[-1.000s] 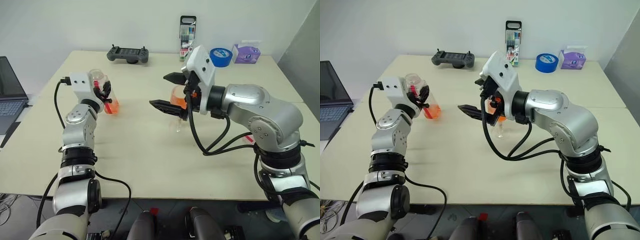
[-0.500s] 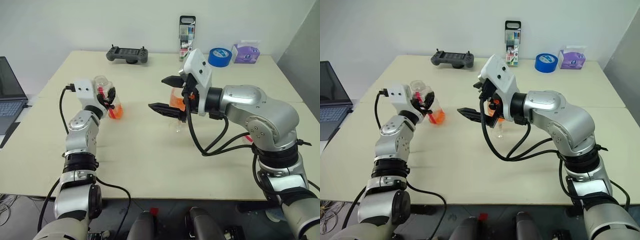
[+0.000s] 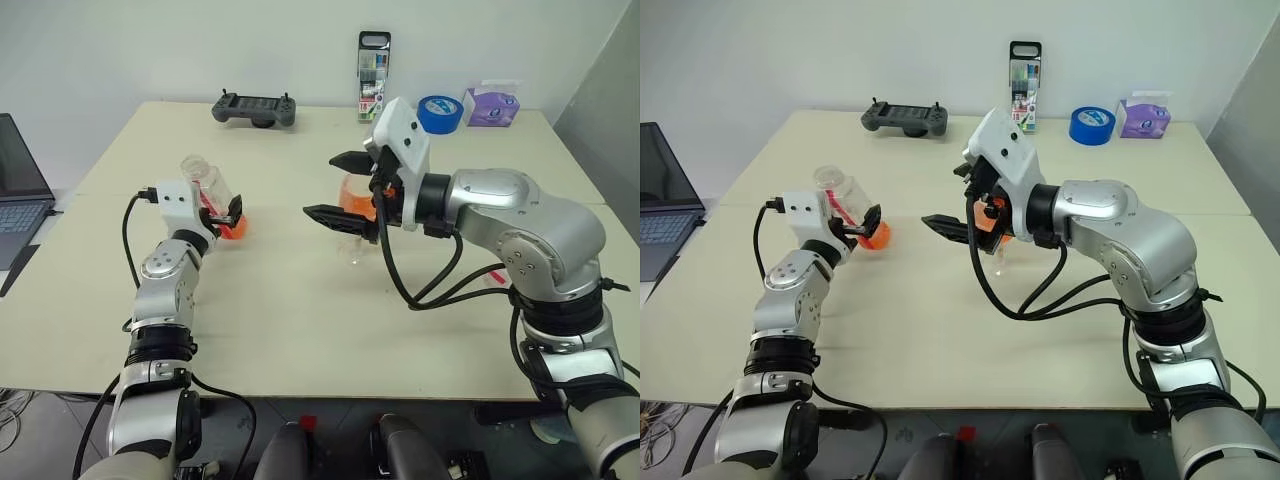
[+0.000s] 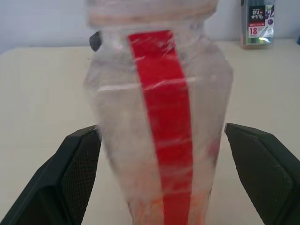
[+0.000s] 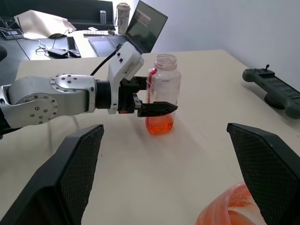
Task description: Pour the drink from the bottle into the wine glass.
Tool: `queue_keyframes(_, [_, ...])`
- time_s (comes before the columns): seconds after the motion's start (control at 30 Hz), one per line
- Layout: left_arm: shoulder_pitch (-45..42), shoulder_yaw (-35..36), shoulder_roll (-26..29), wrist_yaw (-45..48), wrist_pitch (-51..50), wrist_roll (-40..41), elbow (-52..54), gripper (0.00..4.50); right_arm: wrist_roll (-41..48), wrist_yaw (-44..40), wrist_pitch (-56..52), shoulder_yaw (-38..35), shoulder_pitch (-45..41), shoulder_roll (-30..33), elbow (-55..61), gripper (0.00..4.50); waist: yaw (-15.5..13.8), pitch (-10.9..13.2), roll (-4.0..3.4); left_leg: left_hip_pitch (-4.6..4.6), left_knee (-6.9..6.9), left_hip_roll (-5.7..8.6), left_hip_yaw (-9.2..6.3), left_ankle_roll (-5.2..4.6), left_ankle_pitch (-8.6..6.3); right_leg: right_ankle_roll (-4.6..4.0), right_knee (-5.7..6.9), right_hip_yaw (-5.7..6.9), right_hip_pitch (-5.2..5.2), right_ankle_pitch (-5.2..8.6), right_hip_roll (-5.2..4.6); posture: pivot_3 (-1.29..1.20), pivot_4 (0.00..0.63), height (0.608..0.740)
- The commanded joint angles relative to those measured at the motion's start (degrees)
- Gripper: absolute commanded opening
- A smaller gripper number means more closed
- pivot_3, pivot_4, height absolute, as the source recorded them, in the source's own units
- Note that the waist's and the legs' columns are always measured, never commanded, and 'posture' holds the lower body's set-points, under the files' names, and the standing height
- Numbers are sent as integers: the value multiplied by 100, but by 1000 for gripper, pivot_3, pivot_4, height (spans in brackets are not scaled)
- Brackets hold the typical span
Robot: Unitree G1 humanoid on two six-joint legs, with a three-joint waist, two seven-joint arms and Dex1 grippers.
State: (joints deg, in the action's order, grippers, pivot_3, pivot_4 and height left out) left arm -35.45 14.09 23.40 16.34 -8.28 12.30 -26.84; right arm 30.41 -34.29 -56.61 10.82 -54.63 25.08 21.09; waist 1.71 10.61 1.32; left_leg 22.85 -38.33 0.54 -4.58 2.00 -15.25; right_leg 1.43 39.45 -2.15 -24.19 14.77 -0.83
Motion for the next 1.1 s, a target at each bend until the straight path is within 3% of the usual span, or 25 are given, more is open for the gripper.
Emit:
queue_keyframes(0.03, [12, -20, 80, 11, 2, -40, 428, 4456, -7, -55, 117, -147, -44, 53, 165, 4500, 1, 0, 0, 0, 0, 0, 0, 0, 0, 0, -1, 0, 0, 0, 0, 0, 150, 740])
queue_keyframes(0.37, [367, 95, 93, -166, -327, -17, 1071, 4456, 1, -207, 157, -167, 16, 280, 302, 4500, -1, 0, 0, -1, 5, -1, 2, 0, 0, 0, -5, -2, 0, 0, 0, 0, 150, 740])
queue_keyframes(0.63, [768, 383, 384, -315, -1254, 226, 2776, 4456, 148, -247, 82, -390, -35, 382, 448, 4500, -1, 0, 0, -2, 14, -3, 2, 0, 0, 0, -11, -2, 0, 0, -1, 0, 150, 740])
queue_keyframes(0.73, [643, 601, 415, -286, -1652, 655, 3364, 4456, 226, -274, 33, -522, -49, 469, 500, 4500, -4, 0, 0, -1, 15, -4, -2, 0, 0, 0, -17, -2, 2, 0, -1, 0, 150, 740])
queue_keyframes(0.97, [-204, 860, 1293, 737, -1989, 1567, 3581, 4456, 514, -337, 64, -1161, -18, 699, 315, 4500, -3, 0, 0, -2, 20, -3, 3, 1, 0, -2, -35, 2, 9, -1, 2, 0, 150, 740])
queue_keyframes(1.1, [-212, 486, 1886, 1974, -2771, 2339, 3690, 4456, 531, -209, 149, -1689, 336, 939, 185, 4500, 3, 0, 0, -4, 26, -1, 13, 0, 0, -1, -40, -3, 10, -1, 2, 0, 150, 740])
